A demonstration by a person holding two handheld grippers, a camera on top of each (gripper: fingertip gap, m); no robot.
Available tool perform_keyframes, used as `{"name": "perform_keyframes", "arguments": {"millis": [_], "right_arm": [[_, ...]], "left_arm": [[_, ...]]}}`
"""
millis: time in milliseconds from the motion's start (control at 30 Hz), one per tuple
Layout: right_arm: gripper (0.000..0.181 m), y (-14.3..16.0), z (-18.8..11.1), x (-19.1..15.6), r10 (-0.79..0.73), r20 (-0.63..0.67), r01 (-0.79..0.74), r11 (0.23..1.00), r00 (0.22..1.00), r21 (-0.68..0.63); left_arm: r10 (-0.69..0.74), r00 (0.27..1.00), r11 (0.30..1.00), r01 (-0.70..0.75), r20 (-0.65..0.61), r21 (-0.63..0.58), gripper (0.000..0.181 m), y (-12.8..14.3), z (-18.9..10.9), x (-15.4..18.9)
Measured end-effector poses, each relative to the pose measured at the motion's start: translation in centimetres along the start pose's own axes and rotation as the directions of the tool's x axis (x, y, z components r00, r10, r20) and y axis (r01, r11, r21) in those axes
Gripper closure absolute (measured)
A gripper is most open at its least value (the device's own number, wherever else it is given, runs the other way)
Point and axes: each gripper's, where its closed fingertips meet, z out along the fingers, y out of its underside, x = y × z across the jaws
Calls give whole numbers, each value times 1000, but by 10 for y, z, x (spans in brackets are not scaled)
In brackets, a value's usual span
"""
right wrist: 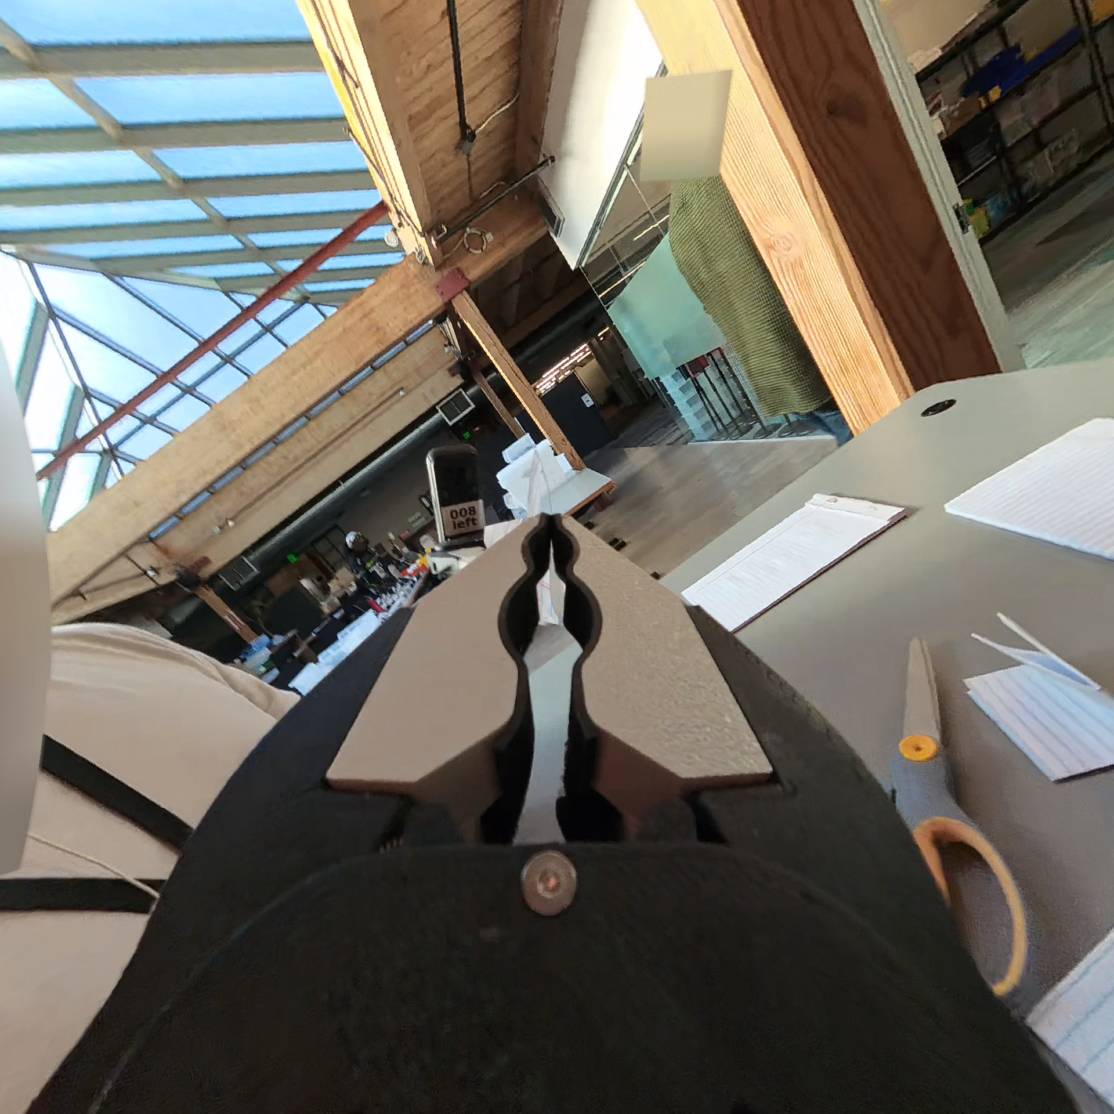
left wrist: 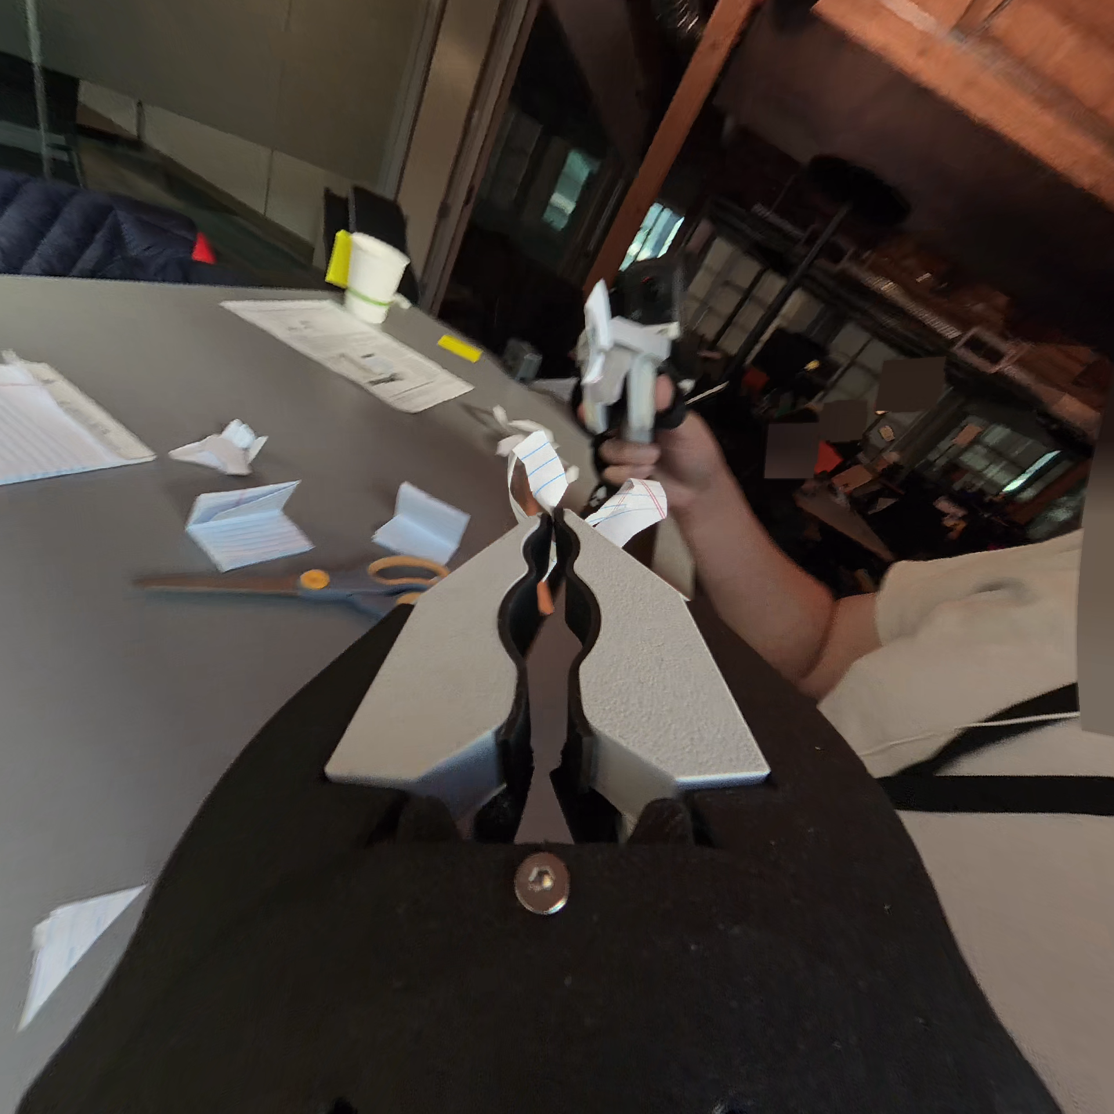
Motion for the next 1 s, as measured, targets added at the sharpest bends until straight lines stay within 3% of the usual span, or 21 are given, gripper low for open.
{"name": "perform_keyframes", "arguments": {"millis": [100,200,267,333,400,467,533,600,733,800,1000], "right_arm": [[181,12,2,23,147,-43,-146,989,988,11],[181,24,5,41,297,-59,-294,955,953,47],[181,32,5,53,363,-88,-357,931,928,76],[181,38,5,62,358,-153,-347,933,921,95],[181,42,4,67,326,-225,-310,945,918,105],[181,45,3,70,289,-299,-264,957,909,123],[181,46,4,68,238,-363,-203,970,901,134],[181,46,8,57,171,-405,-130,983,898,127],[181,45,12,20,75,-421,-13,989,904,149],[181,48,6,4,58,-437,11,988,898,154],[181,63,-32,-32,15,-515,73,986,857,150]], "left_arm": [[117,977,975,-79,178,-209,181,41,16,-53],[164,952,928,-59,259,-369,176,75,25,-96],[175,935,890,-16,310,-456,128,87,25,-115],[236,908,884,-52,347,-465,118,72,17,-116],[314,886,907,-172,342,-385,124,35,12,-93],[393,889,911,-342,234,-229,133,-6,22,-35],[504,856,862,-493,115,-114,144,-25,44,22],[568,820,819,-552,74,-158,144,-16,70,38],[401,916,899,-396,-11,-187,116,4,101,34],[423,906,895,-417,6,-161,119,8,105,33],[481,874,861,-486,-71,-149,150,27,114,66]]}}
